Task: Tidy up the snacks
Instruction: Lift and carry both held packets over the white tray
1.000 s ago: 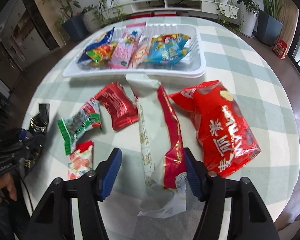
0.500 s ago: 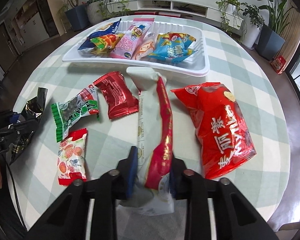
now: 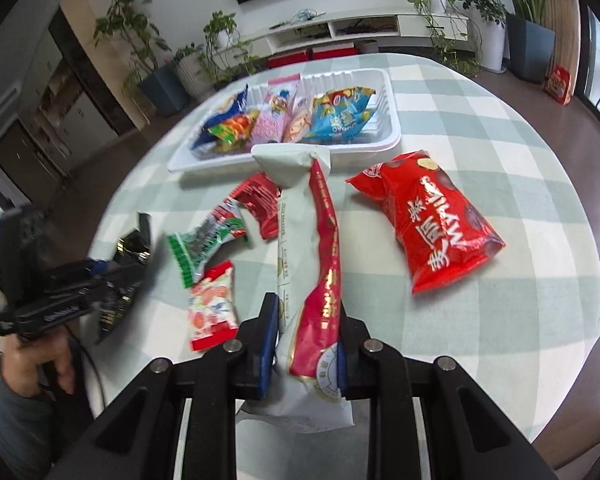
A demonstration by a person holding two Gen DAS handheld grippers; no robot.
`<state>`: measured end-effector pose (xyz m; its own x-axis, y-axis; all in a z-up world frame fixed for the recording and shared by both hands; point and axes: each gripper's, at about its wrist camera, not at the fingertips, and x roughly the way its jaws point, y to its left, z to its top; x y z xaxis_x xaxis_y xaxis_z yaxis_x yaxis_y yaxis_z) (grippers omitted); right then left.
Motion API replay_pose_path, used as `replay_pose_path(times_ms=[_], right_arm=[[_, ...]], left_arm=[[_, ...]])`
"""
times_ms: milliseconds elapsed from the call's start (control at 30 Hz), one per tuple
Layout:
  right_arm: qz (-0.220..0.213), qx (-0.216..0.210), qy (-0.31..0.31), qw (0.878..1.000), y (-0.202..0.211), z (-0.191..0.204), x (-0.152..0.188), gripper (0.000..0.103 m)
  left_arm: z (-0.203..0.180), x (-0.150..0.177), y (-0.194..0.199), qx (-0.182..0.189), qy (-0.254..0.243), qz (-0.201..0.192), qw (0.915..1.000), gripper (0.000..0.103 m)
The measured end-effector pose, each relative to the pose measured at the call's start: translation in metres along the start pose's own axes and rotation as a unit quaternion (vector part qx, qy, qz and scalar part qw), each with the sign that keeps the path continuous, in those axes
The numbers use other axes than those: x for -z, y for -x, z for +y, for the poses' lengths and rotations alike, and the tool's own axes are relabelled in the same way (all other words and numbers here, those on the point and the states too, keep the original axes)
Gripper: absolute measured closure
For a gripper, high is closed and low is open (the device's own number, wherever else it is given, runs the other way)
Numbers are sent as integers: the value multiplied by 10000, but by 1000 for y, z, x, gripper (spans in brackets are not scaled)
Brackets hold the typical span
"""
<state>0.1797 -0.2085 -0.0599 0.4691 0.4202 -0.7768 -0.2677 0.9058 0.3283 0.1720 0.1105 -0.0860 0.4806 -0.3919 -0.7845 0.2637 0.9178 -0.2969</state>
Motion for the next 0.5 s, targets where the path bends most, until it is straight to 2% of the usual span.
replay_pose_path(times_ms=[100, 233, 300, 367, 500], right_arm=[[-137, -263, -289, 9991, 15, -8, 4, 77], [-300, -390, -579, 9971, 31, -23, 5, 77], [-378, -362, -655, 9965, 37, -29, 3, 77], [-430, -367, -743, 9956, 41, -36, 3, 77], [-450, -376, -819, 9949, 42, -41, 3, 77]], left_arm=[[2, 0, 5, 200, 130, -99, 9997, 76], [9, -1, 14, 459, 414, -239, 9978, 76], [10, -2, 16, 474, 484, -274, 9973, 77], [10, -2, 17, 459, 488, -279, 9974, 90], [6, -2, 12, 333, 399, -171, 9985, 90]])
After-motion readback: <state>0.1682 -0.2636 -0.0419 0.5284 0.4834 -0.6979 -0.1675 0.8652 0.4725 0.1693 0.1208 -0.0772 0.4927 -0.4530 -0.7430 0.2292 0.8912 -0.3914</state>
